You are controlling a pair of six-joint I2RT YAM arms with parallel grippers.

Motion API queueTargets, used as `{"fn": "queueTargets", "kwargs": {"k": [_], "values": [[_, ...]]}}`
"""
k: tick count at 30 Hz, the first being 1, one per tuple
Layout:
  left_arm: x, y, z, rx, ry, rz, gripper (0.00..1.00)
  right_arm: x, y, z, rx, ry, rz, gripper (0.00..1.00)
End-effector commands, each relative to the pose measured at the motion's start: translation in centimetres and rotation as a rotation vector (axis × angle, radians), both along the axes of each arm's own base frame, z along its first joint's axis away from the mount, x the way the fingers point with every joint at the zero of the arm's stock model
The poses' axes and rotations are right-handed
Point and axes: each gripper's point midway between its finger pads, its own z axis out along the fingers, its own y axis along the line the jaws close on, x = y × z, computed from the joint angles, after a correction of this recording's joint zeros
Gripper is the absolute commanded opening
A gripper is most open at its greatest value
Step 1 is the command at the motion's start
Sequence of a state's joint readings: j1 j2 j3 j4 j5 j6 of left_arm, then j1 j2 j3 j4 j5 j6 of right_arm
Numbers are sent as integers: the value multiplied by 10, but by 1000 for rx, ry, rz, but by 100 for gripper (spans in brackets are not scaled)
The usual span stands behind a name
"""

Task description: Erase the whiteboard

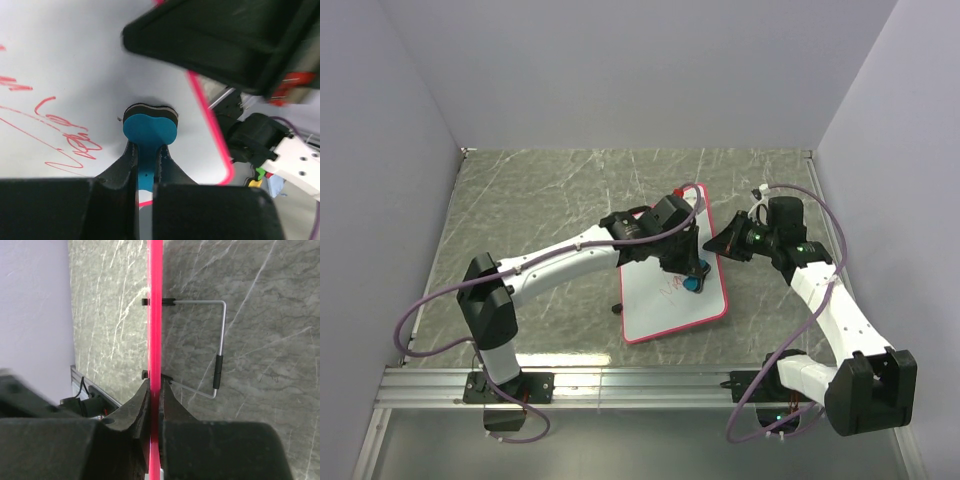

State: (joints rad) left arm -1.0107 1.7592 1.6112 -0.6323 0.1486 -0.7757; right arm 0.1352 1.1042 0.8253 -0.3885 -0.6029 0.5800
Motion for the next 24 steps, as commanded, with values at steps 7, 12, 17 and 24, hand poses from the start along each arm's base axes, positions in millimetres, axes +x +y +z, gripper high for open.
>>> {"fn": "queueTargets", "kwargs": {"k": [7, 12, 17, 24], "values": [[-16, 13, -40, 9, 51, 13, 0, -9, -2, -20, -43, 36, 14, 0], [-29, 37, -72, 42, 98, 57, 0, -12, -4, -19, -53, 35, 11, 0], [-34, 67, -93, 106, 101, 114, 0, -14, -5, -18, -60, 32, 11, 0], [-20, 105, -127, 185, 116, 165, 0, -15, -4, -17, -55, 33, 14, 0]]}}
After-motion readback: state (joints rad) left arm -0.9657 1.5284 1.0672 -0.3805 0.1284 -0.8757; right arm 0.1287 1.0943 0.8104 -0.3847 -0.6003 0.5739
